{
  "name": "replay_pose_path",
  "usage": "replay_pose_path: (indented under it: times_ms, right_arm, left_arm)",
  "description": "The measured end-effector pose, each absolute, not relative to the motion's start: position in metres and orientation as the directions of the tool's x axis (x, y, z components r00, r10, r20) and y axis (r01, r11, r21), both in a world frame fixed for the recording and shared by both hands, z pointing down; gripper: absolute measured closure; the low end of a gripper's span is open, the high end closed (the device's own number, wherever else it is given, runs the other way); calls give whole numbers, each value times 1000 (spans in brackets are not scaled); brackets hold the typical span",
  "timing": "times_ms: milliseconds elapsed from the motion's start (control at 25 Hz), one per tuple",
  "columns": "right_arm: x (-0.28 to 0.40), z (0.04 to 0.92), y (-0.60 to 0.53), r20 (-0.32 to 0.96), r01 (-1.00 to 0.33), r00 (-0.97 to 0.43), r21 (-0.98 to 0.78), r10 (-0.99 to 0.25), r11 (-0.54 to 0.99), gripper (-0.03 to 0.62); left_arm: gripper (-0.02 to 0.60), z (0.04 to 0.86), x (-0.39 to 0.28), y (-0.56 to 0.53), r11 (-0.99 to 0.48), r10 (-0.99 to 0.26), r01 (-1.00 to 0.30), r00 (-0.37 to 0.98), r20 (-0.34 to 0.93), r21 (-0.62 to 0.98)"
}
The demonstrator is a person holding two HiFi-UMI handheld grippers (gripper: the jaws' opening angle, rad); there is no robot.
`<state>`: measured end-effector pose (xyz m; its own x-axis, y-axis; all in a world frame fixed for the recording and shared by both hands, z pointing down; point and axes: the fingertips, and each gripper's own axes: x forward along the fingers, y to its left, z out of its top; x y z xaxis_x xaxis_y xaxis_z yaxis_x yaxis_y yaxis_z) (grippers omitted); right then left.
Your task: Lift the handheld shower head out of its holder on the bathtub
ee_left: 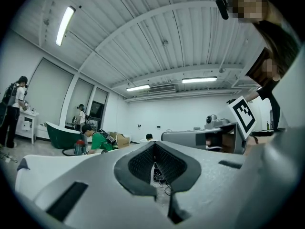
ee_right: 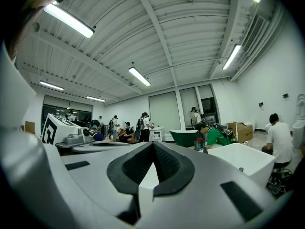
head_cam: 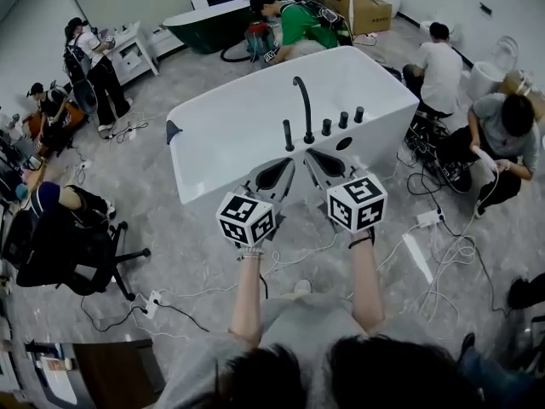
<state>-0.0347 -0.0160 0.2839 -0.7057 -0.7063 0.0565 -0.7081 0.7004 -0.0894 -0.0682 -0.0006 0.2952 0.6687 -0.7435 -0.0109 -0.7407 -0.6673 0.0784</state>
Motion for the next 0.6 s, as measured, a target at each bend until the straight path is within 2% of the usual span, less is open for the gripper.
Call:
replay_pose_path:
  times_ms: [600]
  right_arm:
    - [-54, 302, -75, 91, -755, -656, -94, -749, 649, 594]
  left_arm:
    - [575, 317, -90, -60, -705, -704, -700, 710, 8, 115]
